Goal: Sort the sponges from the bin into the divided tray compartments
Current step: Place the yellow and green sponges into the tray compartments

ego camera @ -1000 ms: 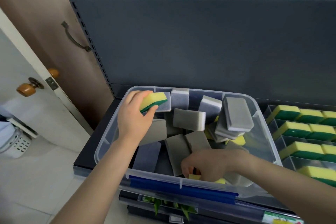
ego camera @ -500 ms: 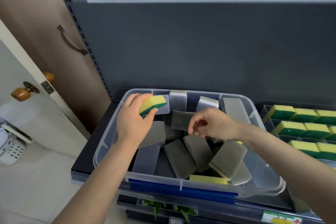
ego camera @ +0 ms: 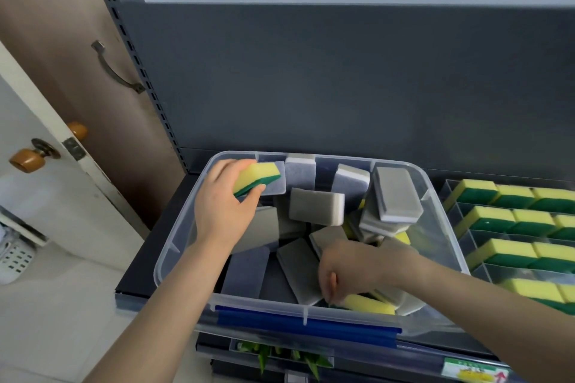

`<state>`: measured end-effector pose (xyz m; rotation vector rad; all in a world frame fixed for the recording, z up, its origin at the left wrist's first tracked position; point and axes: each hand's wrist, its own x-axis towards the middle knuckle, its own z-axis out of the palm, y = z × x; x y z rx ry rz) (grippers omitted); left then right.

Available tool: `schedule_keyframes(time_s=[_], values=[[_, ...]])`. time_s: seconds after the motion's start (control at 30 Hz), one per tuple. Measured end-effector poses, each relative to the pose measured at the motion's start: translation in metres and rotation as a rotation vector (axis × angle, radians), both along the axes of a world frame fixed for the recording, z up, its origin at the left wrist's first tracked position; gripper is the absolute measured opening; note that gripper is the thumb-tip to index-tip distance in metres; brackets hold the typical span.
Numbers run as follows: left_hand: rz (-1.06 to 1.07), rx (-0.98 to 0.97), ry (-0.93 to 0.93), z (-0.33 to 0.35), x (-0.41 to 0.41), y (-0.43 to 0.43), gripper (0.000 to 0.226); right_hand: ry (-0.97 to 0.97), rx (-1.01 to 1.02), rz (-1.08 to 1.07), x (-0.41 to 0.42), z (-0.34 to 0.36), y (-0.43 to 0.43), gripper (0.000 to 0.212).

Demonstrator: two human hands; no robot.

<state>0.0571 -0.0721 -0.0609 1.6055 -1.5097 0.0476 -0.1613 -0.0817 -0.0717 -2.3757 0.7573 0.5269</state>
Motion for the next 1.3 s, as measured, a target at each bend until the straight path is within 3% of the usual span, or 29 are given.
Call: schedule_keyframes(time_s=[0.13, 0.27, 0.37, 0.5, 0.6, 0.67, 0.73, 0.93, 1.0, 1.07, 1.17, 1.3], values=[[-0.013, 0.007, 0.007, -0.001, 0.000, 0.000, 0.040, -0.099, -0.075, -0.096, -0.010, 0.009, -0.006, 0.007], [-0.036, -0.051, 0.028, 0.004, -0.002, 0.000, 0.044, -0.432, 0.007, -0.386, -0.023, 0.034, -0.025, 0.015], [-0.171, -0.048, 0.028, 0.018, -0.006, 0.002, 0.055, -0.694, 0.140, -0.610, -0.034, 0.049, -0.037, 0.024], [-0.323, 0.209, -0.030, 0.034, -0.020, -0.003, 0.046, -1.039, 0.329, -0.736, -0.043, 0.060, -0.040, 0.013], [-0.470, 0.450, 0.104, 0.038, -0.030, -0.008, 0.032, -1.152, 0.321, -0.777, -0.040, 0.058, -0.040, 0.012], [-0.578, 0.608, 0.324, 0.038, -0.037, -0.008, 0.025, -1.181, 0.260, -0.823, -0.036, 0.055, -0.040, 0.015], [-0.666, 0.705, 0.494, 0.035, -0.044, -0.006, 0.032, -1.177, 0.162, -0.870, -0.033, 0.052, -0.040, 0.019], [-0.593, 0.658, 0.351, 0.031, -0.053, -0.015, 0.036, -0.988, 0.149, -0.880, -0.042, 0.068, -0.029, 0.019], [-0.602, 0.626, 0.289, 0.037, -0.057, -0.019, 0.038, -0.835, -0.006, -0.782, -0.051, 0.074, -0.025, 0.017], [-0.640, 0.600, 0.218, 0.044, -0.062, -0.024, 0.042, -0.733, -0.126, -0.763, -0.059, 0.077, -0.020, 0.033], [-0.668, 0.521, 0.131, 0.051, -0.071, -0.035, 0.050, -0.833, -0.157, -0.927, -0.077, 0.082, -0.005, 0.039], [-0.716, 0.424, 0.145, 0.058, -0.096, -0.043, 0.060, -0.918, -0.260, -1.100, -0.114, 0.086, 0.020, 0.046]])
